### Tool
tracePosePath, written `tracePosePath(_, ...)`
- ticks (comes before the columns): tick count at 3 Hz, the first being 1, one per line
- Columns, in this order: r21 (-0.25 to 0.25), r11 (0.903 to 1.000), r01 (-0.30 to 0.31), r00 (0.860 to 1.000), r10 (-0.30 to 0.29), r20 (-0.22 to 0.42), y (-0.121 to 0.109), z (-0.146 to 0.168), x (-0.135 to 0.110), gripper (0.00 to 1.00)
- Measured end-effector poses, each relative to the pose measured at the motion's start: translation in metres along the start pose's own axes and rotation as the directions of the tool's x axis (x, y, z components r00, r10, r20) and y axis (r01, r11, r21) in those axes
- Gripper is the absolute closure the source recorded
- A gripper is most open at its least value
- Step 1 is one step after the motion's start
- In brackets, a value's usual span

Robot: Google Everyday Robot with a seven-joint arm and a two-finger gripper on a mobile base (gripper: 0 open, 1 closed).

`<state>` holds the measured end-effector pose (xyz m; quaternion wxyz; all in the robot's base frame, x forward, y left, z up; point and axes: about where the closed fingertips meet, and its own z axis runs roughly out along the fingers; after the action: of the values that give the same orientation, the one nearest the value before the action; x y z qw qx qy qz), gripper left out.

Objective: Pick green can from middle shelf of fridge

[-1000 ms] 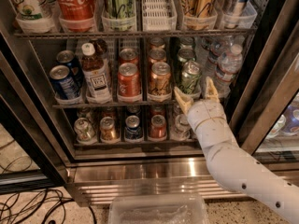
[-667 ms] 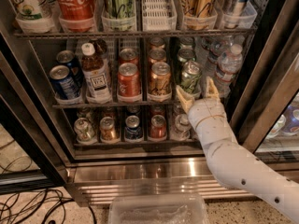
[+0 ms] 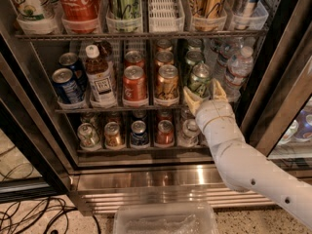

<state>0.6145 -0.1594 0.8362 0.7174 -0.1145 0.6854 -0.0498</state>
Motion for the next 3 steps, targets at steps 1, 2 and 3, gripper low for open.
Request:
tracePosePath(1, -0.013, 0.9996, -0.027, 1.000, 0.027, -0.012, 0.0033, 0.0101, 0.0002, 0.41)
tracePosePath(2, -0.019, 0.9993, -0.033, 0.999, 0.033, -0.017, 0.0065, 0.0129, 0.0016, 0.40)
tracePosePath(3, -0.024, 0.9990, -0.037, 0.999, 0.036, -0.017, 0.0087, 0.0148, 0.0014, 0.59)
